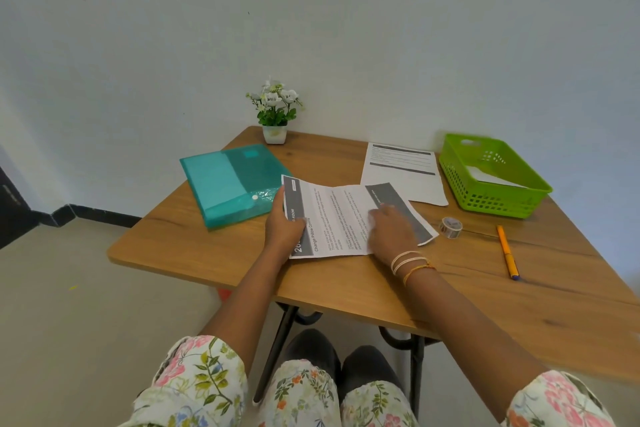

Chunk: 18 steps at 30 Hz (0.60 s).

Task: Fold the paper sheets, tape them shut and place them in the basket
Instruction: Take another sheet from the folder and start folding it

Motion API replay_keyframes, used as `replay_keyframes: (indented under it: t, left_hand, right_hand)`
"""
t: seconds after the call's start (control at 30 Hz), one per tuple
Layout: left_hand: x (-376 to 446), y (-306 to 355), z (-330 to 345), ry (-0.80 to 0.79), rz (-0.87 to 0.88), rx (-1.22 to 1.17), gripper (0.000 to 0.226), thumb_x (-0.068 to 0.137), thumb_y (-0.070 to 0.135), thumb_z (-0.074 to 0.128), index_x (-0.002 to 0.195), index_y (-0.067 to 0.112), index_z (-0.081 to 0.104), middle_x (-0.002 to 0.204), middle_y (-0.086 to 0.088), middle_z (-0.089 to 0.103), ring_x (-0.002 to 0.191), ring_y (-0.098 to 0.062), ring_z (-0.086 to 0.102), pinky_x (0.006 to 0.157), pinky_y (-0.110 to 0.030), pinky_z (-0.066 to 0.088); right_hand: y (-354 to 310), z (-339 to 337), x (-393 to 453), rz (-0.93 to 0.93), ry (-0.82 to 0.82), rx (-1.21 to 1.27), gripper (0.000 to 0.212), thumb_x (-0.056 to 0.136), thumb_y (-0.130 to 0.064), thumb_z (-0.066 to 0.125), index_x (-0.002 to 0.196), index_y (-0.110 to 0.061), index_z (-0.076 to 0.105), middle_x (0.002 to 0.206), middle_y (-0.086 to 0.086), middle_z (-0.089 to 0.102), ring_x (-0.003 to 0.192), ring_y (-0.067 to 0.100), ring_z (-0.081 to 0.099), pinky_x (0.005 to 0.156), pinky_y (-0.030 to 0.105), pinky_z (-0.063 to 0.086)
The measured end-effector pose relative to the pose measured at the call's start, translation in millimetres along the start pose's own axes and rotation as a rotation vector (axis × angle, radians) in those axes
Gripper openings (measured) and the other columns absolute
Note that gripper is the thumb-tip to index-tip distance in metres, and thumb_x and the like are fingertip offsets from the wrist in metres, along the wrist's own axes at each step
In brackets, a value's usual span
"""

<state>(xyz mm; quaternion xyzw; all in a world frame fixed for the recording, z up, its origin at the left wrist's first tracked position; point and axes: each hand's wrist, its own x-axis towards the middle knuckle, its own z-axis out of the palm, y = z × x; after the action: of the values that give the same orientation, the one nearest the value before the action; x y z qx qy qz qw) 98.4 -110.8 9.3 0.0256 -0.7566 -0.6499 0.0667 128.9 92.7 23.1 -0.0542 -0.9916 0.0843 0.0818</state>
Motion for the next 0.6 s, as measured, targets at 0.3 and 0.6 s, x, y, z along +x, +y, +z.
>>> replay_keyframes:
  t: [0.3, 0.6]
  left_hand:
    - [-2, 0, 1, -0.014, 0.073, 0.097, 0.075, 0.087, 0.000, 0.064, 0.147, 0.032, 0.032, 0.144, -0.005, 0.044, 0.115, -0.022, 0.056, 0.079, -0.029, 0.055]
    - [3, -2, 3, 0.021, -0.019, 0.081, 0.076, 0.085, 0.002, 0.068, 0.149, 0.025, 0.031, 0.136, -0.008, 0.052, 0.100, -0.015, 0.057, 0.087, -0.039, 0.055]
  right_hand:
    - [-29, 22, -13, -0.249, -0.175, 0.078, 0.057, 0.099, -0.049, 0.028, 0.151, -0.025, 0.022, 0.160, 0.004, 0.016, 0.147, 0.024, 0.013, 0.119, 0.043, 0.013]
    - [41, 18, 15, 0.019, -0.236, 0.031, 0.065, 0.099, -0.050, 0.027, 0.153, -0.016, 0.013, 0.161, 0.005, 0.008, 0.148, 0.024, 0.011, 0.118, 0.043, 0.017]
